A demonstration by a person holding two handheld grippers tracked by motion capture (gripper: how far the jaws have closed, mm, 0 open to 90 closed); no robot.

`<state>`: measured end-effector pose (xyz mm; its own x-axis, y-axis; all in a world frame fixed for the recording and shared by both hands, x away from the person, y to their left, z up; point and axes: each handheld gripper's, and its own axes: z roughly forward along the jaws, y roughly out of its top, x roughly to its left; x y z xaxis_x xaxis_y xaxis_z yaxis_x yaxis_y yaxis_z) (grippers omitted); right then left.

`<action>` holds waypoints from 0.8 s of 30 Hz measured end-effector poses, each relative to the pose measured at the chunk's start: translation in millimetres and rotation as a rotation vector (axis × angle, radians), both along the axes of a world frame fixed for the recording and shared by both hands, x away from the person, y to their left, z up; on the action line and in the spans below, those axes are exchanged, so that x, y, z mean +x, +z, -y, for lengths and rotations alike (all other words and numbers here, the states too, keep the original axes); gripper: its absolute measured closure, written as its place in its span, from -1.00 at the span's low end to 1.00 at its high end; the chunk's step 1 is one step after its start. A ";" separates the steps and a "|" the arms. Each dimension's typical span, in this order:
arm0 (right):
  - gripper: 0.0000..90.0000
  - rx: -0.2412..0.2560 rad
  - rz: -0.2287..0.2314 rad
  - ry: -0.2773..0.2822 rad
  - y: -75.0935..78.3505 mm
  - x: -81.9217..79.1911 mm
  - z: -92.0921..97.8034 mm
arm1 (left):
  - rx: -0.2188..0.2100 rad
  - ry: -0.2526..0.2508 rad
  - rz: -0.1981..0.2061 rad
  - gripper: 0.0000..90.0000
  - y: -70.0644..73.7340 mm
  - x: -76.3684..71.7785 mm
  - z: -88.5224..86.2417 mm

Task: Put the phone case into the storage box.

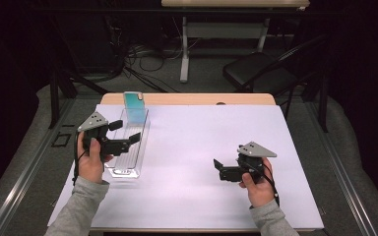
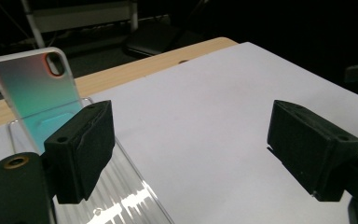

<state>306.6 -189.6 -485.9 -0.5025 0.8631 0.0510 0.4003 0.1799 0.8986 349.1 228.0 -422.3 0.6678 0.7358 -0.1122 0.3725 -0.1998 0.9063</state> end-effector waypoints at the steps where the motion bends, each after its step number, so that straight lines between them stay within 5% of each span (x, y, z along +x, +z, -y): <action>1: -1.00 0.005 -0.005 -0.003 0.8 -2.5 1.4 | -0.004 -0.004 0.003 -0.66 -0.3 -3.7 -1.1; 9: -1.00 0.019 -0.022 0.007 2.6 -21.3 27.3 | -0.032 -0.001 0.037 -0.66 -9.5 -31.9 -14.0; 24: -1.00 -0.036 -0.013 -0.067 -9.6 -52.8 70.0 | -0.058 0.021 0.047 -0.66 -51.2 -65.8 -43.8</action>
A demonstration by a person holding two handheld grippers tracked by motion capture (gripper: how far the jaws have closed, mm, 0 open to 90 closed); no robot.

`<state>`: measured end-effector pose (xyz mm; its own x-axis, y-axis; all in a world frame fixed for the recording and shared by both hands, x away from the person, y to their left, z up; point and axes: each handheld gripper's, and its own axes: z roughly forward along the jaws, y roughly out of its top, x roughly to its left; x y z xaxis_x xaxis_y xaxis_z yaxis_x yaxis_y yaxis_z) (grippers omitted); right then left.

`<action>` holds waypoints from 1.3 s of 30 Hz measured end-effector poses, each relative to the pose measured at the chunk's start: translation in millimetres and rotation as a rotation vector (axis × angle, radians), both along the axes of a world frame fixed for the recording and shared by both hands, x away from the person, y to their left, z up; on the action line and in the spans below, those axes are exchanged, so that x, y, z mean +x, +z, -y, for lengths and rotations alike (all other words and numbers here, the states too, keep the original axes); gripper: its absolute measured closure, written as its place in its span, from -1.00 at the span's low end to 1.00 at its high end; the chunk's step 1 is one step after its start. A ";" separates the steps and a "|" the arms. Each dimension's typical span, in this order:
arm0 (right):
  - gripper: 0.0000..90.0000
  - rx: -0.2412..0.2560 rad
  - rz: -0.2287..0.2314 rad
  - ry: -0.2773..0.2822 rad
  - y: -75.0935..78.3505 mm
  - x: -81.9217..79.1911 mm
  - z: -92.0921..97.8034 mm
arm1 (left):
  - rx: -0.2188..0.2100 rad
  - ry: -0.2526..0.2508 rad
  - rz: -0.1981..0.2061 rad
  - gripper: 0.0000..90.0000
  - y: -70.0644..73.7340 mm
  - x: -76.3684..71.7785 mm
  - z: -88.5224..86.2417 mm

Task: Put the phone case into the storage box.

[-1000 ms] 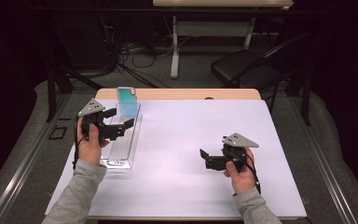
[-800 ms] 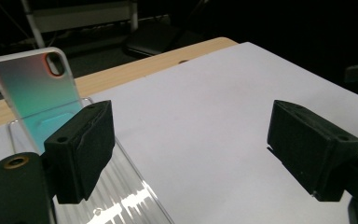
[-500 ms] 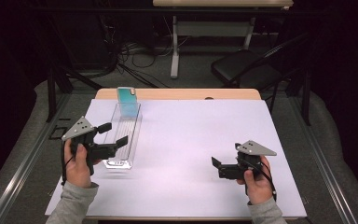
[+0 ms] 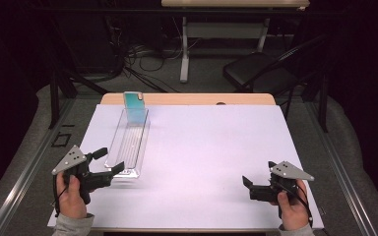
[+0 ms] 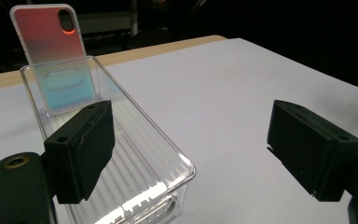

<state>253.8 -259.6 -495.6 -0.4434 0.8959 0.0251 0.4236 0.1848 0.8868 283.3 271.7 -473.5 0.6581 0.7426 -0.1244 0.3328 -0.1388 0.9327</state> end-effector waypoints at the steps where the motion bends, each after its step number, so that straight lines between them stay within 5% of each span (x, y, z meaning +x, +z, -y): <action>1: -1.00 -0.006 -0.001 -0.002 -1.6 -1.1 2.0 | -0.001 0.004 0.000 -0.66 -2.3 -1.3 -1.4; 18: -1.00 -0.022 -0.004 -0.056 -27.4 -2.6 26.7 | -0.031 0.018 -0.023 -0.66 -38.8 -3.6 -15.5; 39: -1.00 0.053 -0.013 -0.087 -37.9 3.8 37.2 | -0.011 0.058 -0.029 -0.66 -49.5 -0.2 -25.7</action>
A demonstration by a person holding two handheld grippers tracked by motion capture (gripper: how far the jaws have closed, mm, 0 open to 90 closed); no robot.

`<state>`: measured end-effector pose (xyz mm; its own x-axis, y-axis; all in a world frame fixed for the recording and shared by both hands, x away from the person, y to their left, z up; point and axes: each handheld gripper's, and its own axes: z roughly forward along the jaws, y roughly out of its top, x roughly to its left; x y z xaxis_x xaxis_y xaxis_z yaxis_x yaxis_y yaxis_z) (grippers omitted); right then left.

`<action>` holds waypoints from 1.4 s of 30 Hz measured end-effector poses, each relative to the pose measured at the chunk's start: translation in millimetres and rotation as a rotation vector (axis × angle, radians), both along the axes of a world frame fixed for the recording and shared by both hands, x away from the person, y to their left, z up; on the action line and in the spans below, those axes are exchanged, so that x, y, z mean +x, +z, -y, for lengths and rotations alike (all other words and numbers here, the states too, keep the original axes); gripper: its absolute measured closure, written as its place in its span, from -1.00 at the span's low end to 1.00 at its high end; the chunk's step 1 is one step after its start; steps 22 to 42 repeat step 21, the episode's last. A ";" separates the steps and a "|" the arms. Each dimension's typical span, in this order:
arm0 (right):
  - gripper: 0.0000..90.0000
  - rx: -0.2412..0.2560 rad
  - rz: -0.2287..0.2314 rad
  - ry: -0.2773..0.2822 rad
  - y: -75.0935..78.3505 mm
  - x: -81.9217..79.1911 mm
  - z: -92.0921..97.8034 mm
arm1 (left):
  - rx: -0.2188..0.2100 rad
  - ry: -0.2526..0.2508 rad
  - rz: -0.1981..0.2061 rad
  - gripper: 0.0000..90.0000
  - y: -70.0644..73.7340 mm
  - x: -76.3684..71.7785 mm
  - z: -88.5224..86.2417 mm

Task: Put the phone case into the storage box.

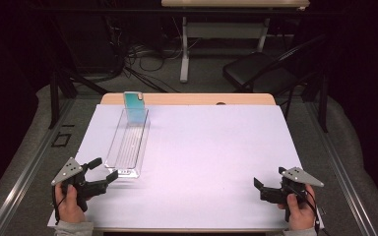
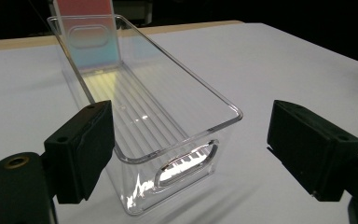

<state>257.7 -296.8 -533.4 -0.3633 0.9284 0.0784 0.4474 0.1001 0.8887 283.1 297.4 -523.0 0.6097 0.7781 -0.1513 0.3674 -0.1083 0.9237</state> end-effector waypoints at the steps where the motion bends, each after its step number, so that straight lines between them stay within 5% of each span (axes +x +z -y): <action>1: -1.00 -0.001 -0.002 0.000 0.0 0.2 0.6 | -0.001 0.002 -0.001 -0.66 -0.1 0.1 -0.6; 42: -1.00 -0.008 -0.014 0.004 -2.7 1.3 -1.0 | -0.013 0.025 0.003 -0.66 1.2 -0.5 -7.1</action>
